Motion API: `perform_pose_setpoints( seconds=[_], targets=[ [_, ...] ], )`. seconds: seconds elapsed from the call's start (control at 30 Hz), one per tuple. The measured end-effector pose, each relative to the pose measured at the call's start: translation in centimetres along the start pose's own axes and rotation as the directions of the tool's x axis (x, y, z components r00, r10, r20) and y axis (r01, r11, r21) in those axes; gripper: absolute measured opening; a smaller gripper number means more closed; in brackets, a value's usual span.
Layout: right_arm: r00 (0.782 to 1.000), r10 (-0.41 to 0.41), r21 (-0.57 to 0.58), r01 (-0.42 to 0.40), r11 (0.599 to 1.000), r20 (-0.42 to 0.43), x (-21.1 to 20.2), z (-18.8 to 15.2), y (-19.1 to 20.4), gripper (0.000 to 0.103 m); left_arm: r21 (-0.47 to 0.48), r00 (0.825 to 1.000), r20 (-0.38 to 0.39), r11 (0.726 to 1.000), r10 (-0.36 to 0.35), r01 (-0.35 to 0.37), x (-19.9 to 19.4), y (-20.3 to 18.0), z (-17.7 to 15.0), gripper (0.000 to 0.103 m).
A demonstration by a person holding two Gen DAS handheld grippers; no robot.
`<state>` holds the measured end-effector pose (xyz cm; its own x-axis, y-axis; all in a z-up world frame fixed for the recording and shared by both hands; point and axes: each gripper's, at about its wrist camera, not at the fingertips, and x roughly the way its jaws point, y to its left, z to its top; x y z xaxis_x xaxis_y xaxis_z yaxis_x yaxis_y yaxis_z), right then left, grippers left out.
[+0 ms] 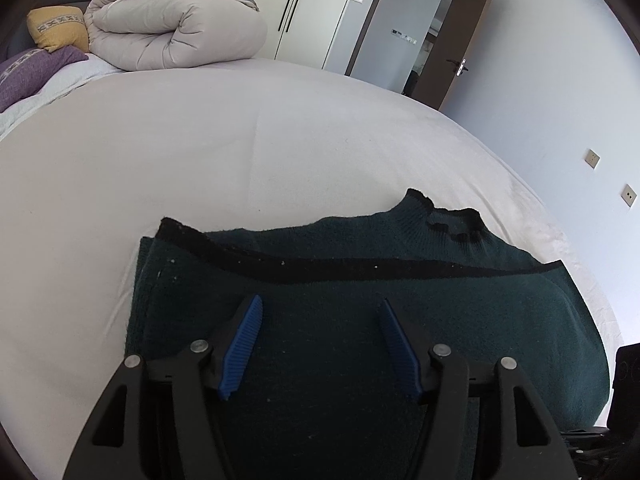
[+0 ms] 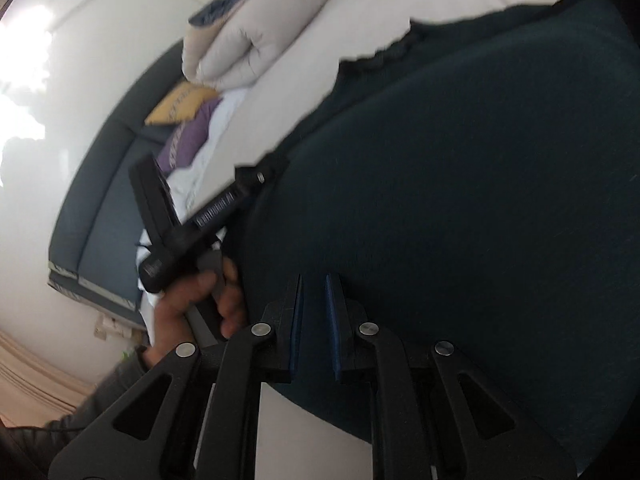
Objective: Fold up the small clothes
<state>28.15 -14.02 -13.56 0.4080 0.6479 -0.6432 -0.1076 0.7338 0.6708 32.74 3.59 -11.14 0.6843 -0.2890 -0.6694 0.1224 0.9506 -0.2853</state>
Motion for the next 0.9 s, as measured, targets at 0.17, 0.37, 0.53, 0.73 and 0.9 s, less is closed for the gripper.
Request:
perform_pose_setpoints(
  seconds=[0.17,0.37,0.53,0.73,0.9],
  targets=[
    [0.994,0.002,0.103,-0.014,0.995,0.112,-3.8,-0.5,-3.5,0.011,0.0,1.0,0.002,1.0,-0.002,0.002,0.0,0.0,-0.1,0.063],
    [0.934,-0.125,0.331,0.008,0.944,0.333,-13.6,-2.1,-10.5,0.011,-0.003,1.0,0.004,1.0,-0.006,0.006,0.0,0.1,-0.1,0.063],
    [0.875,-0.223,0.411,0.03,0.911,0.429,-18.7,-4.1,-12.1,0.011,-0.002,1.0,0.003,1.0,-0.004,0.004,0.0,0.1,-0.1,0.063],
    [0.865,-0.276,0.39,0.103,0.915,0.418,-20.1,-5.3,-10.1,0.037,-0.009,1.0,-0.007,1.0,-0.012,0.012,0.0,0.2,0.1,0.065],
    [0.872,-0.25,0.281,0.136,0.95,0.421,-22.0,-5.1,-6.5,0.062,-0.078,1.0,-0.029,0.997,0.005,-0.007,-3.4,1.2,0.1,0.077]
  ],
)
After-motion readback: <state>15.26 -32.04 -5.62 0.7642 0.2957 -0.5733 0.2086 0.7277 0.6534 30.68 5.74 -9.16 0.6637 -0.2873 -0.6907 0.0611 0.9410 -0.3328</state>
